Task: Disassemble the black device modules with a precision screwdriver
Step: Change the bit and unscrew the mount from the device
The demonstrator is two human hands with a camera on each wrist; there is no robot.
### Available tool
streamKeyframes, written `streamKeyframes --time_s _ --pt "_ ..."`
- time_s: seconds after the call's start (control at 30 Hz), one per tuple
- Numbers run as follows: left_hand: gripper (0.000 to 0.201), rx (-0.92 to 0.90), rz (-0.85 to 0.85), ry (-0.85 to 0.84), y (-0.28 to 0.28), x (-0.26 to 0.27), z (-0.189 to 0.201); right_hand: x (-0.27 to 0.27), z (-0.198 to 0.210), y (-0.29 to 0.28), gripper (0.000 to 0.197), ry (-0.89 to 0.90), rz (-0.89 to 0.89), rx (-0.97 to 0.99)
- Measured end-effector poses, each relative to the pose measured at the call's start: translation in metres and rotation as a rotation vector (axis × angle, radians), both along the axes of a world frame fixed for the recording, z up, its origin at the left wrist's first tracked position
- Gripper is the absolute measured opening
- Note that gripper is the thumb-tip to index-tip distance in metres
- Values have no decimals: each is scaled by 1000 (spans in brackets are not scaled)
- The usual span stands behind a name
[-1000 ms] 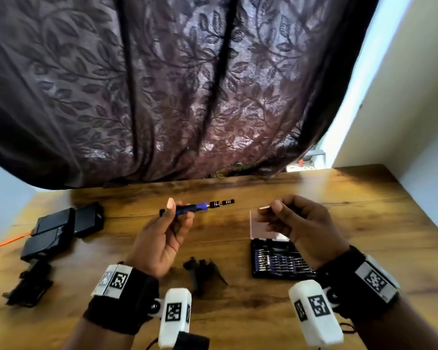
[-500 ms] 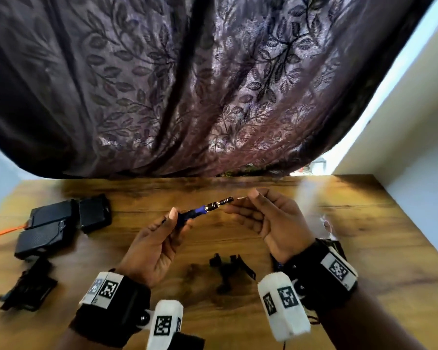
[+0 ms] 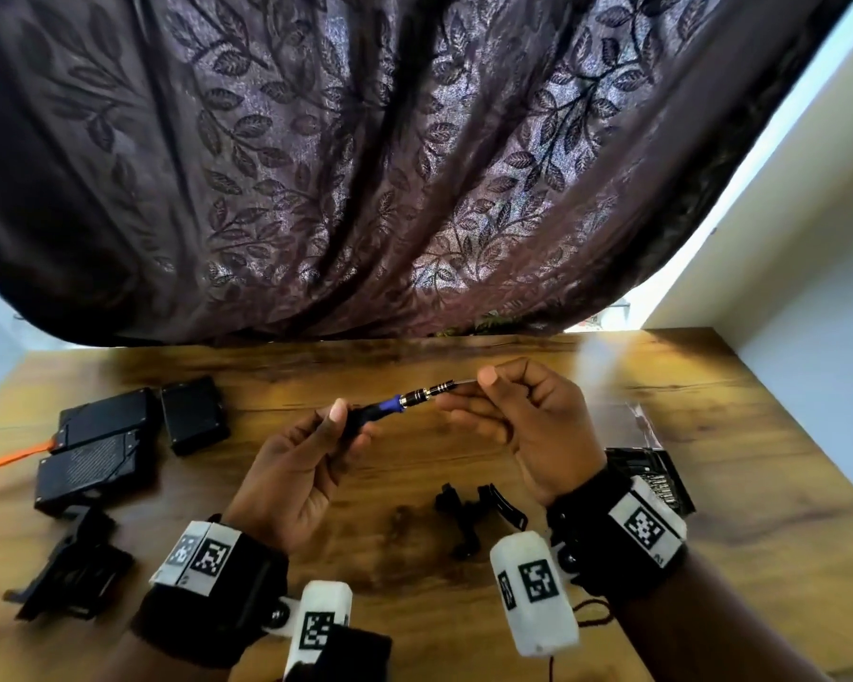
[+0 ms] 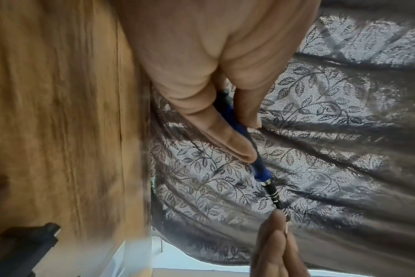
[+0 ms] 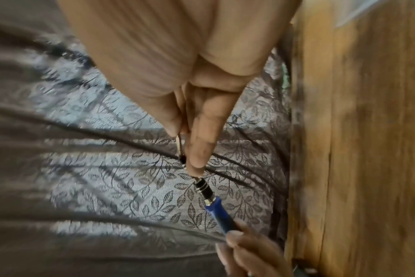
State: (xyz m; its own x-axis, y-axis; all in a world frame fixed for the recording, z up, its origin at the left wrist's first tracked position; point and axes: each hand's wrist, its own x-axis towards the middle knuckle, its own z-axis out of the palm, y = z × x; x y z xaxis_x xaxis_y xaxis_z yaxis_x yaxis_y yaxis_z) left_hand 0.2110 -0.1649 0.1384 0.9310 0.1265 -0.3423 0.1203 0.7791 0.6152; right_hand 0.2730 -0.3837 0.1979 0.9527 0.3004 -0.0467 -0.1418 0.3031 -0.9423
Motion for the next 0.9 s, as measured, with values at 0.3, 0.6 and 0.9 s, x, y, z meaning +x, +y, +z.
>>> streamKeyframes --time_s 0.3,0.6,0.9 --pt "20 165 -1 -61 9 0 6 7 -4 -2 7 -342 -55 -297" --pt "24 56 -47 71 -3 -5 -7 -7 -39 -17 3 -454 -27 -294" --pt "25 103 -62 82 -12 -5 -13 -8 -57 -40 11 -574 -30 -605"
